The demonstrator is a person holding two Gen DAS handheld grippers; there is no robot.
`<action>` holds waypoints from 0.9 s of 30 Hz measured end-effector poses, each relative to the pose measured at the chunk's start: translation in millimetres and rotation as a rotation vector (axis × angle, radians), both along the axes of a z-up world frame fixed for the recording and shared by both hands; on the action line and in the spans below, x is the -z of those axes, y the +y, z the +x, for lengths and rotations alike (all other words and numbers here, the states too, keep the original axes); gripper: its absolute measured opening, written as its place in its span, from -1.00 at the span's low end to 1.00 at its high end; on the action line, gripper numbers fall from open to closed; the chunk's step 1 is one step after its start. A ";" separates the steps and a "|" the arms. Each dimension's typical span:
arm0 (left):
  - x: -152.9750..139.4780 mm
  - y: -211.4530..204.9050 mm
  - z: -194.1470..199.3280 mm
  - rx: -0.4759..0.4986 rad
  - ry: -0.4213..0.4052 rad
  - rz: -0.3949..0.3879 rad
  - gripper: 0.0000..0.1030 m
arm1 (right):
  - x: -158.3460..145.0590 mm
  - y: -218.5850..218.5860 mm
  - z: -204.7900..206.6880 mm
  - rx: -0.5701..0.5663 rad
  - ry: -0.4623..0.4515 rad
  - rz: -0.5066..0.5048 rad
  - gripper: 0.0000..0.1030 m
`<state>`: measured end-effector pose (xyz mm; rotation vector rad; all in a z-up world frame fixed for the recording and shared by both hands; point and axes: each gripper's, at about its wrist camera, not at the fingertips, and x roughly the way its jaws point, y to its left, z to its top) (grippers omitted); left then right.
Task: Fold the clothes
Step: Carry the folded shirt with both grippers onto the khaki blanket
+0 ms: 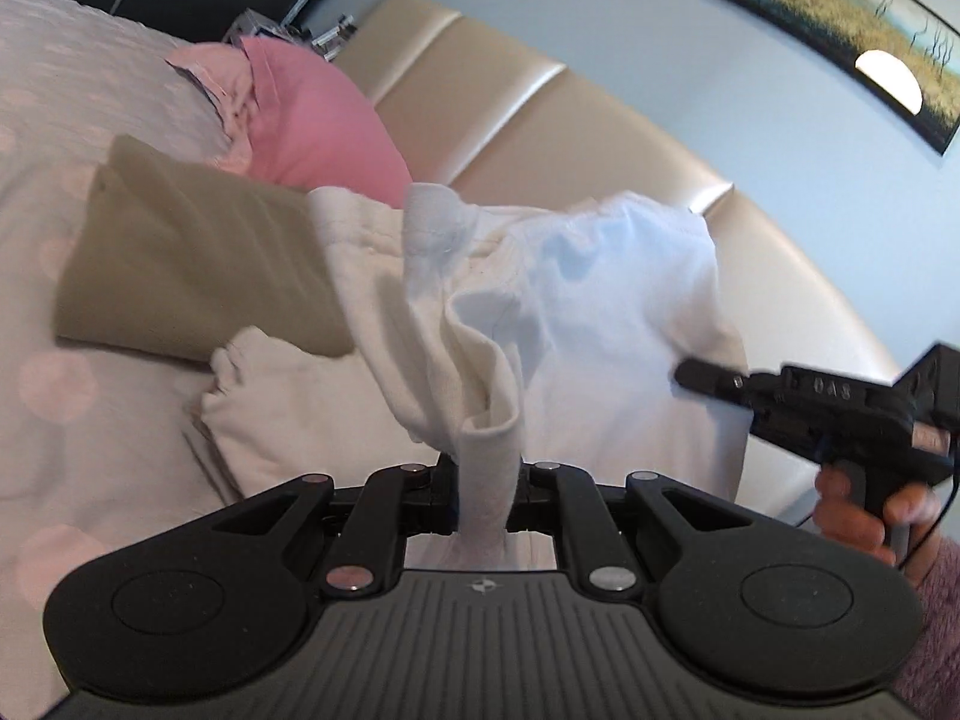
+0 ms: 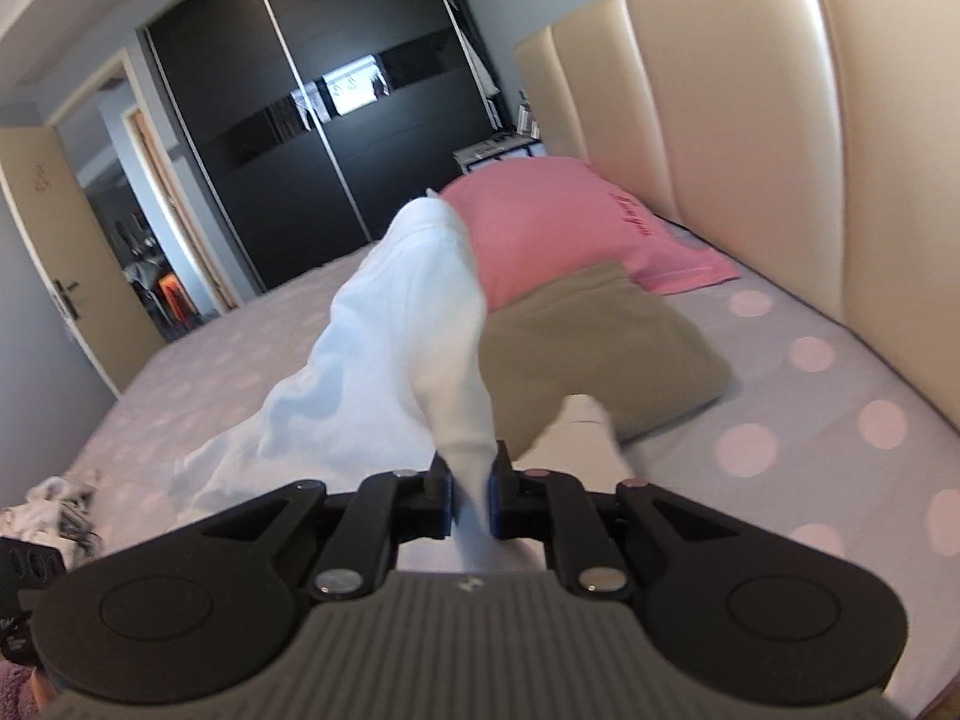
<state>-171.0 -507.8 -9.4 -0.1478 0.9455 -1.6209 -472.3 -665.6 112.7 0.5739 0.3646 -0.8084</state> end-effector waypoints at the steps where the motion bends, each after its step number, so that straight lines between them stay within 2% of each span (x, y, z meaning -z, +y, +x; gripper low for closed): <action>1: 1.8 -7.0 -1.3 0.005 -0.003 0.008 -0.82 | 4.1 -10.2 -0.1 0.003 0.010 0.006 -0.76; 6: 11.5 -38.9 -0.2 0.008 -0.071 0.046 -0.82 | 20.2 -69.3 19.9 -0.008 0.088 0.043 -0.76; 11: 37.2 -91.1 13.7 0.013 -0.158 0.138 -0.81 | 64.5 -126.0 54.6 -0.003 0.120 0.092 -0.75; 14: 51.8 -113.8 21.6 0.033 -0.180 0.191 -0.81 | 96.0 -152.3 70.5 0.003 0.144 0.135 -0.75; 21: 77.9 -143.0 29.7 0.055 -0.211 0.301 -0.79 | 155.6 -194.4 91.3 0.032 0.179 0.254 -0.74; 25: 89.1 -153.1 32.4 0.080 -0.223 0.336 -0.77 | 172.5 -200.7 102.3 0.044 0.231 0.285 -0.74; 27: 82.2 -148.2 34.6 0.075 -0.252 0.335 -0.76 | 178.6 -203.7 105.4 0.060 0.250 0.301 -0.74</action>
